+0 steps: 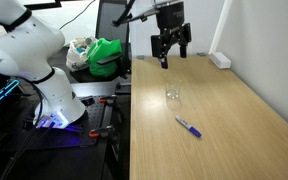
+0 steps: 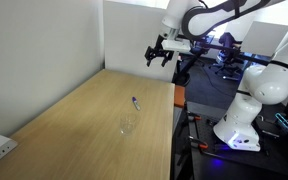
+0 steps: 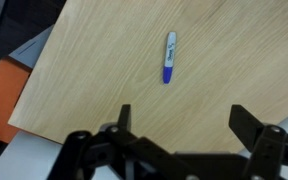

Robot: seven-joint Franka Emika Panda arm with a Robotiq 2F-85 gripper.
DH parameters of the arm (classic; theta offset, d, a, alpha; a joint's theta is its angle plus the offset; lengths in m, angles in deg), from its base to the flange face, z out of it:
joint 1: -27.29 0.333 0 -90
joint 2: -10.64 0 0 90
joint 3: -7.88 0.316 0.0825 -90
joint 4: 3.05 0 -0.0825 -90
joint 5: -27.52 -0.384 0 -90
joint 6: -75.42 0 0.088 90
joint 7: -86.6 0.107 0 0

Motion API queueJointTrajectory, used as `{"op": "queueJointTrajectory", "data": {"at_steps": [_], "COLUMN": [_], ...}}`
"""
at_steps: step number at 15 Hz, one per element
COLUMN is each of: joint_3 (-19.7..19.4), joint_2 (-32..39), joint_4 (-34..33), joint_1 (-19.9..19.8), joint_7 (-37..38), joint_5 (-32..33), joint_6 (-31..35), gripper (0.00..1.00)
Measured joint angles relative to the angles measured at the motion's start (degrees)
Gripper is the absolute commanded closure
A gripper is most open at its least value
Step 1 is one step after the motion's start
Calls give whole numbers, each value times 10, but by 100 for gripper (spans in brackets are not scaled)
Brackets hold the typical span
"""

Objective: Put the marker in the glass cup

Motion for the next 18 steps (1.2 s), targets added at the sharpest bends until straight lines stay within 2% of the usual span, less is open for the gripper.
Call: {"op": "queueJointTrajectory", "data": {"at_steps": [6,14,18], "joint_3": [-21,-50,-59], "joint_2": [78,170,178], "joint_4": [-3,-32,-34], "joint_1": [-6,2,10], "joint_7": [15,14,14], "joint_5": [12,11,12], "joint_6": [39,55,55], "gripper": [0,0,0]}}
